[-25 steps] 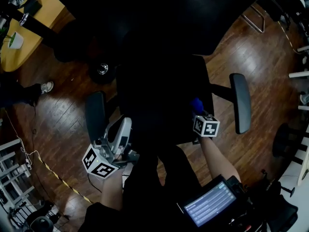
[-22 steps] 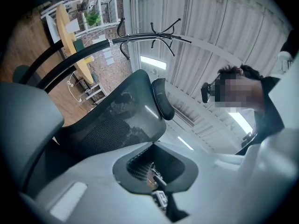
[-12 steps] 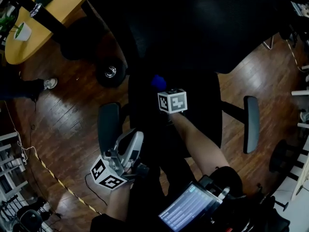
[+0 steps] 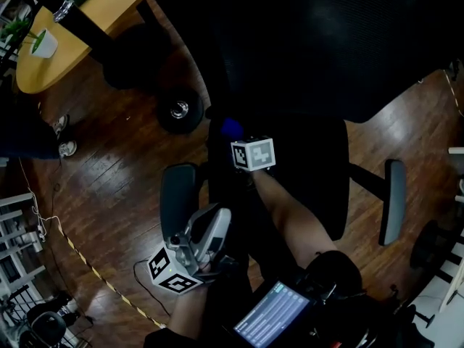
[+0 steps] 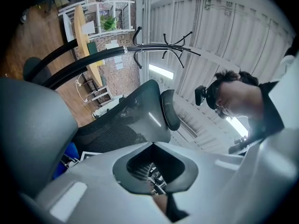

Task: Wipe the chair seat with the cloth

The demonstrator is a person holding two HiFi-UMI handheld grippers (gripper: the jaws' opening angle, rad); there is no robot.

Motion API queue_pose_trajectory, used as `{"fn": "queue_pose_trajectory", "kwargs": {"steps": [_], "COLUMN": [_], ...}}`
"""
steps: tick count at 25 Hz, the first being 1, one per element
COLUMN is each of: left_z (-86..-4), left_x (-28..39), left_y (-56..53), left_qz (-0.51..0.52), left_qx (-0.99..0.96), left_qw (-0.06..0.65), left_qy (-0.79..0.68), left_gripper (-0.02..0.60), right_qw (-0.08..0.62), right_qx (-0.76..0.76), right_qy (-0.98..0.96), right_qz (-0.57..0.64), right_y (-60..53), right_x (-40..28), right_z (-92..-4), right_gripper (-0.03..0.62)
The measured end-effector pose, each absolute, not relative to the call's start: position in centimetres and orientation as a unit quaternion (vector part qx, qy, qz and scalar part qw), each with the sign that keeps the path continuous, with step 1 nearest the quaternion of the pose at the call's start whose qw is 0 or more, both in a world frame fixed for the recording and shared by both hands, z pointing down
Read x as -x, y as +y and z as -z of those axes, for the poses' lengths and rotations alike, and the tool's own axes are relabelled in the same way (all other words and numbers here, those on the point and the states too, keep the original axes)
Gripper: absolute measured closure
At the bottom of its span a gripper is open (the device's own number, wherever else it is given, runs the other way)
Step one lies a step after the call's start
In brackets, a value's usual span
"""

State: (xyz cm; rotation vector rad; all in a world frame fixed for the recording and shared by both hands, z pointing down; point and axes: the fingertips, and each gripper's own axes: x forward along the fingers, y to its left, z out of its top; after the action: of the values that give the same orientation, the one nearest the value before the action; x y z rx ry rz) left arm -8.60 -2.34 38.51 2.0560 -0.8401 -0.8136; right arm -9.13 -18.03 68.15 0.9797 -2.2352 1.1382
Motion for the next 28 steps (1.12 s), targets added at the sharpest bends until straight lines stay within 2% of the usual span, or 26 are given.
{"fn": "queue_pose_trajectory", "kwargs": {"steps": [5,9,16,23,28], "left_z": [-38.6,-38.6,-38.9,-39.0,-38.9], "left_x": [7.6,7.1,6.3,5.0,4.8], "left_y": [-2.3,-2.8,-3.3,-3.2,-3.1], "left_qz": [0.309,0.306,0.295,0.282,0.285], "left_qx": [-0.808,-0.81,-0.814,-0.82,-0.819], "left_qw": [0.383,0.384,0.386,0.39,0.39], "left_qy": [-0.324,-0.32,-0.319,-0.311,-0.309], "left_gripper": [0.591,0.591,0.591,0.591,0.591], "right_qw": [0.23,0.267,0.275,0.256,0.302], "right_qx": [-0.406,-0.447,-0.533,-0.554,-0.549], "right_qy": [-0.771,-0.746,-0.688,-0.677,-0.68], "right_qz": [-0.434,-0.416,-0.409,-0.411,-0.382], "right_y": [-19.1,-18.2,-16.0,-15.6,-15.4], "right_x": [1.3,-7.2,-22.8,-25.7,-24.6], "right_z": [-68.8,-69.0,-67.8,-68.9,-68.9], "right_gripper": [0.549,0.549,0.549,0.549,0.549]}}
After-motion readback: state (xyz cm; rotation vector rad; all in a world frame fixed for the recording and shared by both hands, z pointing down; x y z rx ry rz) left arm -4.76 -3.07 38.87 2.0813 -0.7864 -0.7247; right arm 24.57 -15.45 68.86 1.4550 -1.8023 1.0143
